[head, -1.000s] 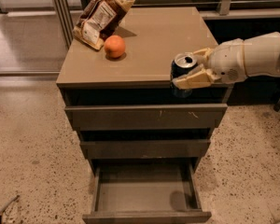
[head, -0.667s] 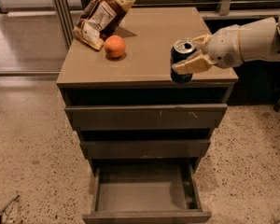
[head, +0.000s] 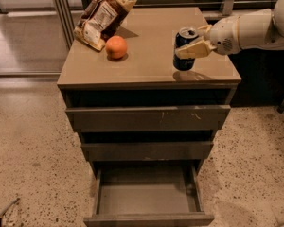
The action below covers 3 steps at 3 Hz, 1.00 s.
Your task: Pick pepsi can from bottom drawer and place on counter
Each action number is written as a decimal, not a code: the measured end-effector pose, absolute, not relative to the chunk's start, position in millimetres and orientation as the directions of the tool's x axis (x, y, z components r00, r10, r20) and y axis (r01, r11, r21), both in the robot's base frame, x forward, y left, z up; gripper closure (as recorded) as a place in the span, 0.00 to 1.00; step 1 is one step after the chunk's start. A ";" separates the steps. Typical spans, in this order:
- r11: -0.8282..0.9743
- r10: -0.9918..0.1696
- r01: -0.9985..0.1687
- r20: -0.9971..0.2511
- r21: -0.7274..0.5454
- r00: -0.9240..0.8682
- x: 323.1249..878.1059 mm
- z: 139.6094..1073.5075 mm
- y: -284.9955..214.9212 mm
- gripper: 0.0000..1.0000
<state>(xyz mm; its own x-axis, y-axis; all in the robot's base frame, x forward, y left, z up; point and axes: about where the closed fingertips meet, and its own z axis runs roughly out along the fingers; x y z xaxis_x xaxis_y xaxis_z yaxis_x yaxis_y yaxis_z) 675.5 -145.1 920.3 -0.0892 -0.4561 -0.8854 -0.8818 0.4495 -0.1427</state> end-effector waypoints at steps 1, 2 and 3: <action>0.487 -0.411 -0.870 -0.899 -0.077 -0.150 693.8 914.1 -153.3 1.00; 0.507 -0.388 -0.861 -0.899 -0.023 -0.204 703.4 905.6 -157.9 1.00; 0.514 -0.384 -0.858 -0.890 0.014 -0.245 708.2 896.0 -160.4 1.00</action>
Offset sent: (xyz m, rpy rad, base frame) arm 0.0387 -0.0256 -0.0212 0.0913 0.1566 -0.0992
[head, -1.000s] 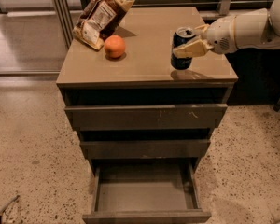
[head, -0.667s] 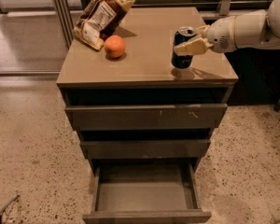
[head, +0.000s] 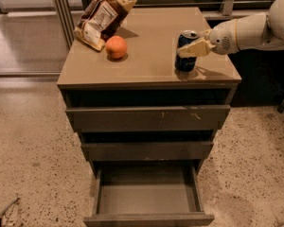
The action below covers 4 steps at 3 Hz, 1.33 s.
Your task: Pick pepsi can from bottom drawer and place on counter
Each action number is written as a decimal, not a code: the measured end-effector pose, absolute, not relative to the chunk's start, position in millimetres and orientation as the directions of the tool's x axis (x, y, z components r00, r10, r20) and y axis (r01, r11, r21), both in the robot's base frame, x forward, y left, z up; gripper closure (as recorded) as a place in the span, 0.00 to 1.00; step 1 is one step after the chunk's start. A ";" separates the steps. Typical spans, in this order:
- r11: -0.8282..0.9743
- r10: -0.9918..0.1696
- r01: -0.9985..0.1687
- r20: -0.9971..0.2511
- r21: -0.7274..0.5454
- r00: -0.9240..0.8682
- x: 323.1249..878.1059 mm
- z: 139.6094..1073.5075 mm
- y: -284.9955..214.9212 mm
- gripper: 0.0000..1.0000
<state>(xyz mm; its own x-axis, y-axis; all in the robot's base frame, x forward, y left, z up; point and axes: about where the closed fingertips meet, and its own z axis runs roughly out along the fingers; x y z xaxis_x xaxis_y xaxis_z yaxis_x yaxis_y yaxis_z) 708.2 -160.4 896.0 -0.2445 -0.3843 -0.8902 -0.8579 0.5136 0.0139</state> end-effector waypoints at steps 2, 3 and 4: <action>0.513 -0.400 -0.858 -0.875 0.034 -0.273 711.9 884.9 -160.9 1.00; 0.513 -0.400 -0.858 -0.875 0.034 -0.273 711.9 884.9 -160.9 0.81; 0.513 -0.400 -0.858 -0.875 0.034 -0.273 711.9 884.9 -160.8 0.58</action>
Offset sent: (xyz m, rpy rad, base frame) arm 0.0049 -0.0074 -0.0253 -0.0291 0.0579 -0.0093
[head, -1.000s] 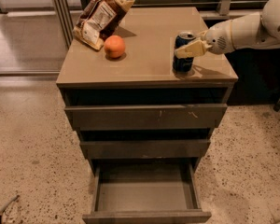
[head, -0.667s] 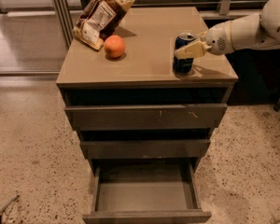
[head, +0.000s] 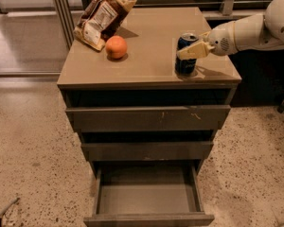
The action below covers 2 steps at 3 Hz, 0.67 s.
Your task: Pick pepsi can from bottom drawer and place on counter
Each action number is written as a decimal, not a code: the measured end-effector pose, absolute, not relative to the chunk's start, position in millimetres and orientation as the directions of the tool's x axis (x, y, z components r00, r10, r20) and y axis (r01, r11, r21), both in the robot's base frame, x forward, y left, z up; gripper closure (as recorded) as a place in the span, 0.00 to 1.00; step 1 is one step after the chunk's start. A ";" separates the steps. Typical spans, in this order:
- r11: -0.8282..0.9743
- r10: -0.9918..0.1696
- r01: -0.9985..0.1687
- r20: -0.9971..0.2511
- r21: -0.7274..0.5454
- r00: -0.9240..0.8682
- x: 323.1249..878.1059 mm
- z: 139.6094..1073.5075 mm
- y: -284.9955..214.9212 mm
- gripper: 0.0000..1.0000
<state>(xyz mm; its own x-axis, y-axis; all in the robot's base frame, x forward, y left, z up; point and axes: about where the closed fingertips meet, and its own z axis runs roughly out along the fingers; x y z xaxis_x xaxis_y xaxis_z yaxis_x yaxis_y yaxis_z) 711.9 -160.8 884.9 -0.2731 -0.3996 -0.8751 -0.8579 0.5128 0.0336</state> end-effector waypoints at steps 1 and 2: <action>0.513 -0.400 -0.858 -0.875 0.034 -0.273 711.9 884.9 -160.8 0.34; 0.513 -0.400 -0.858 -0.875 0.034 -0.273 711.9 884.9 -160.8 0.11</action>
Offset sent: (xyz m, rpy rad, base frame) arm 0.0000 0.0000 0.0000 0.0000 0.0000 0.0000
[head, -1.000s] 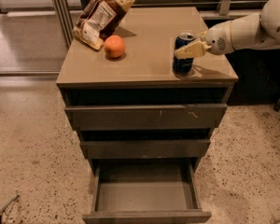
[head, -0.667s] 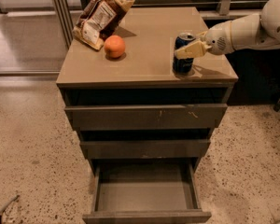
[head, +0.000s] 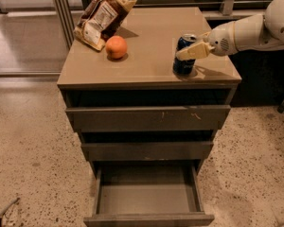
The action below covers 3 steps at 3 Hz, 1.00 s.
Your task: Pick pepsi can from bottom drawer and place on counter
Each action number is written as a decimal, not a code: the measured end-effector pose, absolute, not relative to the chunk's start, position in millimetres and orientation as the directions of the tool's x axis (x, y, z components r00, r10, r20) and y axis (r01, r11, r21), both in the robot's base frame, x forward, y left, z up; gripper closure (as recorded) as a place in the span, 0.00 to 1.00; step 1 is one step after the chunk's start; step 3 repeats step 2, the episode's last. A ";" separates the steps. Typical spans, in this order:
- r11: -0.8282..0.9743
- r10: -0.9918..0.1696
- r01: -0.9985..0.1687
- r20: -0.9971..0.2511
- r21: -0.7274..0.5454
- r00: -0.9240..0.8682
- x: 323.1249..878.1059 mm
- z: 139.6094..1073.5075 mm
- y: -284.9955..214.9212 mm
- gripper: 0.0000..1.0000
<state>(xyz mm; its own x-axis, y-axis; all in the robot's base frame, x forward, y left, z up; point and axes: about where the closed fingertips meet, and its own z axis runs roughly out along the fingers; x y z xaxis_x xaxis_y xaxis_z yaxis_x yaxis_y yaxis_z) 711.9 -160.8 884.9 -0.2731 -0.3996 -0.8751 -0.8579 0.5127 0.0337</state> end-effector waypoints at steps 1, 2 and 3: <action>0.513 -0.400 -0.858 -0.875 0.034 -0.273 712.0 884.8 -160.7 0.00; 0.513 -0.400 -0.858 -0.875 0.034 -0.273 712.0 884.8 -160.7 0.00; 0.513 -0.400 -0.858 -0.875 0.034 -0.273 712.0 884.8 -160.7 0.00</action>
Offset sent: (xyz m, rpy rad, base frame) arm 0.0000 0.0000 0.0000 0.0000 0.0000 0.0000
